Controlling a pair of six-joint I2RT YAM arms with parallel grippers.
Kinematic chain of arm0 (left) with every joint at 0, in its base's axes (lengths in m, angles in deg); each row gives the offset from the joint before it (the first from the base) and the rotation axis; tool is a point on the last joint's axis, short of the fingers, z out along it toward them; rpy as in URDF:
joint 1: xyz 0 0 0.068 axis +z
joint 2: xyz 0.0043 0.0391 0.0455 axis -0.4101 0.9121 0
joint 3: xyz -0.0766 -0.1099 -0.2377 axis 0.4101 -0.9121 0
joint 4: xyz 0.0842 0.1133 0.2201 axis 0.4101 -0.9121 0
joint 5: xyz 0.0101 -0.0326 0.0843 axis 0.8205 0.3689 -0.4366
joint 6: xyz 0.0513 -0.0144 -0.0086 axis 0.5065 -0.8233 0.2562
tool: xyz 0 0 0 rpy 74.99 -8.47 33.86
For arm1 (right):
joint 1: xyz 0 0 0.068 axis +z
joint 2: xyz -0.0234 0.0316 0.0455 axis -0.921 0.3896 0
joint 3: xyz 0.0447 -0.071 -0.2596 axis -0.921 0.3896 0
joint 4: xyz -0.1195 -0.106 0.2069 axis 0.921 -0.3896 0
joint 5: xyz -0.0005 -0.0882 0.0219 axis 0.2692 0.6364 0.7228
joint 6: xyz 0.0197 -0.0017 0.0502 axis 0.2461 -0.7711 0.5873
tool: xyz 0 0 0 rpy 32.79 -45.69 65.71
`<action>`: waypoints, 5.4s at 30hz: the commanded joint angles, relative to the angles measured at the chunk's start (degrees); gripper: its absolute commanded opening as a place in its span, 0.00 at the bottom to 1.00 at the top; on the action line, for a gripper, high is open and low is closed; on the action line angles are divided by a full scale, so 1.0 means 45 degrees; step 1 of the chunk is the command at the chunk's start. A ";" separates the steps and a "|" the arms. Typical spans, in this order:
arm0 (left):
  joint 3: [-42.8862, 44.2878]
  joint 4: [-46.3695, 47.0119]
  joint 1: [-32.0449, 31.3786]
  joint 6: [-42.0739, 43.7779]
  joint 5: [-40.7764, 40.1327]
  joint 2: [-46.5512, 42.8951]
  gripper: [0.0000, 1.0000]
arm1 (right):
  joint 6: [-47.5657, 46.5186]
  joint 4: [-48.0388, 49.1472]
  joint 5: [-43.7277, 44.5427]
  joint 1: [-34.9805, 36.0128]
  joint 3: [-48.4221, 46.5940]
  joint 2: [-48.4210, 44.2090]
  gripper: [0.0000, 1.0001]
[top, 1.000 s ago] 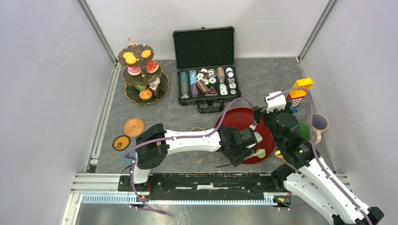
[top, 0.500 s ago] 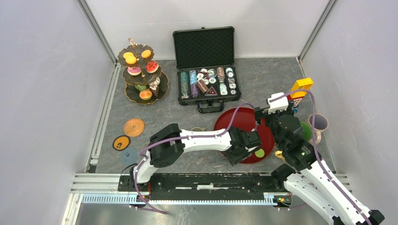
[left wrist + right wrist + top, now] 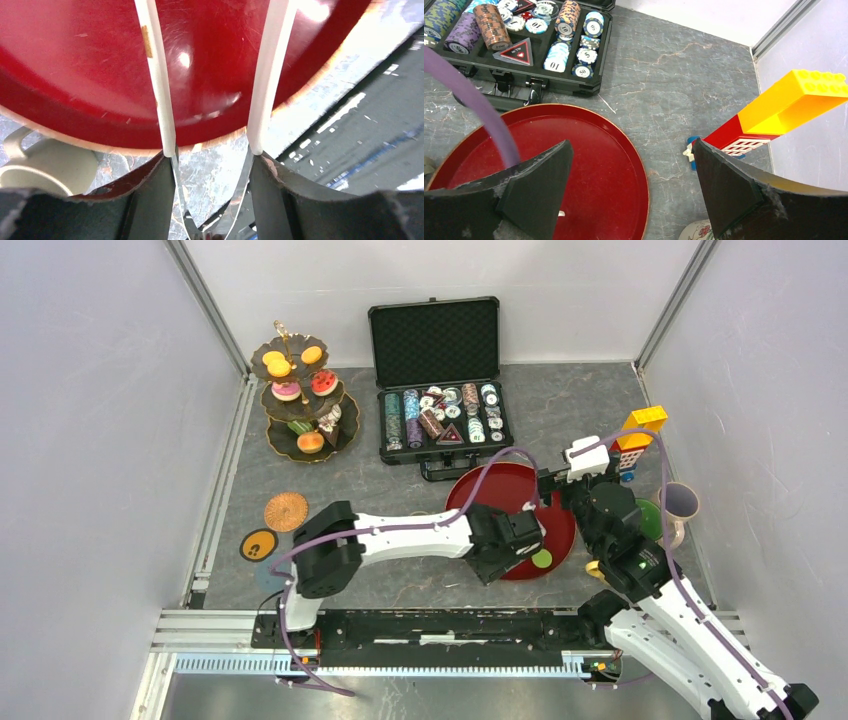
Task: Serve the afternoon tea
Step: Pick up the desert from the tray.
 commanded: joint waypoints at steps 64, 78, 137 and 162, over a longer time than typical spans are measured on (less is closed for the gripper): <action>0.5986 -0.3958 0.0761 0.9290 0.2173 0.3367 0.64 | -0.0189 -0.1609 0.0932 0.0075 -0.1386 -0.3019 0.98; 0.5516 -0.3914 0.0708 0.8966 0.1505 0.3387 0.52 | -0.0168 -0.1592 0.0833 0.0075 -0.1383 -0.3072 0.98; 0.4105 -0.1736 0.1999 0.1074 0.0972 0.0748 0.53 | 0.0133 -0.1448 0.0741 0.0064 -0.1292 -0.3770 0.98; 0.2237 0.0234 0.1819 -0.1961 0.1464 0.1652 0.63 | 0.0738 -0.1207 -0.0076 0.0075 -0.0872 -0.3805 0.98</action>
